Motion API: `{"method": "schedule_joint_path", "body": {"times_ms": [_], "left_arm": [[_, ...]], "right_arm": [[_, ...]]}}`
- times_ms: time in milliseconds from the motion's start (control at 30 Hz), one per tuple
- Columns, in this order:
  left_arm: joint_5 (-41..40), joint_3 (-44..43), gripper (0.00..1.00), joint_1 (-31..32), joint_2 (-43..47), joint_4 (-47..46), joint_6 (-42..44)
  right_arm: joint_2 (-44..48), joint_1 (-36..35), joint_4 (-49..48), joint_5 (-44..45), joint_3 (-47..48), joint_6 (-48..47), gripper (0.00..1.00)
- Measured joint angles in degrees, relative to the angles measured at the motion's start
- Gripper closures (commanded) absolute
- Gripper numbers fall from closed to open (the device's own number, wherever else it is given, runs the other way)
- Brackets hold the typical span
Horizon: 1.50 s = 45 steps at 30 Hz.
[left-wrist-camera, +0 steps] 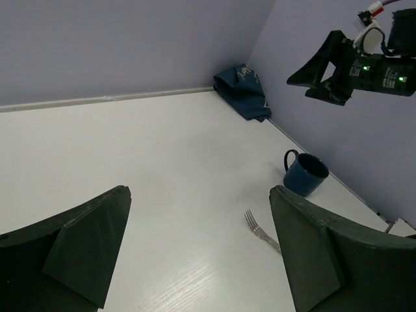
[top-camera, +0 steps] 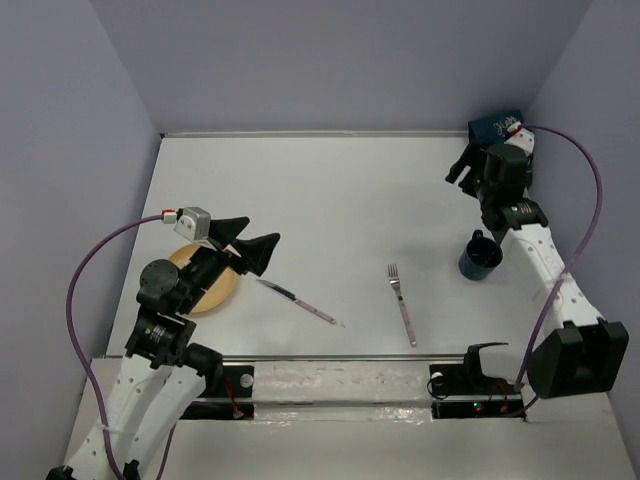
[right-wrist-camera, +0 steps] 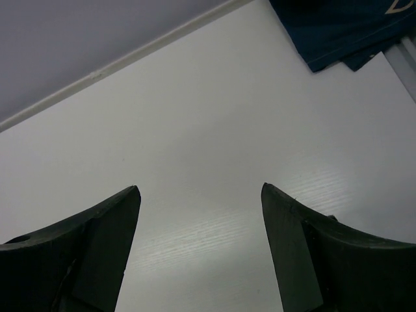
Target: Set the dinner table for one person
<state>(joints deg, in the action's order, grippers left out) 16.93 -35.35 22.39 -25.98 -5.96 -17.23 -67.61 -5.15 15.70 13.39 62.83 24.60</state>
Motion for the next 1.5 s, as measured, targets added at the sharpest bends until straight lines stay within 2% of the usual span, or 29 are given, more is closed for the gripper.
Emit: {"method": "schedule_joint_path", "body": {"times_ms": [200, 400, 500, 633, 800, 933, 1133, 1367, 1500], "left_arm": [[-0.6, 0.0, 0.01, 0.4, 0.0, 0.4, 0.6], [-3.4, 0.0, 0.01, 0.8, -0.3, 1.5, 0.9], [-4.5, 0.0, 0.03, 0.8, -0.9, 2.0, 1.2], [-5.7, 0.0, 0.03, 0.8, -1.7, 2.5, 1.6], [-6.7, 0.0, 0.03, 0.8, -2.5, 2.5, 1.9], [-6.7, 0.0, 0.03, 0.6, -3.1, 2.4, 1.9], [-6.6, 0.0, 0.03, -0.2, -4.4, 2.4, 1.9], [-6.3, 0.0, 0.03, -1.0, -5.5, 2.3, 1.9], [-5.8, 0.0, 0.04, -1.6, -6.0, 2.3, 1.9]], "right_arm": [[-15.7, 0.0, -2.9, 6.6, 8.2, -2.5, 0.34], [-35.9, 0.0, -4.5, 12.8, 23.6, -5.9, 0.37], [-46.2, 0.7, -4.5, 16.0, 33.4, -8.5, 0.35], [-55.8, 3.3, -4.2, 17.5, 45.1, -11.1, 0.21], [-69.6, 7.9, -3.0, 20.3, 65.2, -15.8, 0.22], [-75.7, 10.6, -1.9, 20.6, 72.8, -17.2, 0.27], [-81.9, 13.4, -1.0, 17.7, 80.5, -17.3, 0.27], [-84.1, 14.4, -1.2, 12.1, 81.5, -17.2, 0.3], [-84.8, 14.8, -1.2, 9.0, 81.6, -16.9, 0.39]]}}
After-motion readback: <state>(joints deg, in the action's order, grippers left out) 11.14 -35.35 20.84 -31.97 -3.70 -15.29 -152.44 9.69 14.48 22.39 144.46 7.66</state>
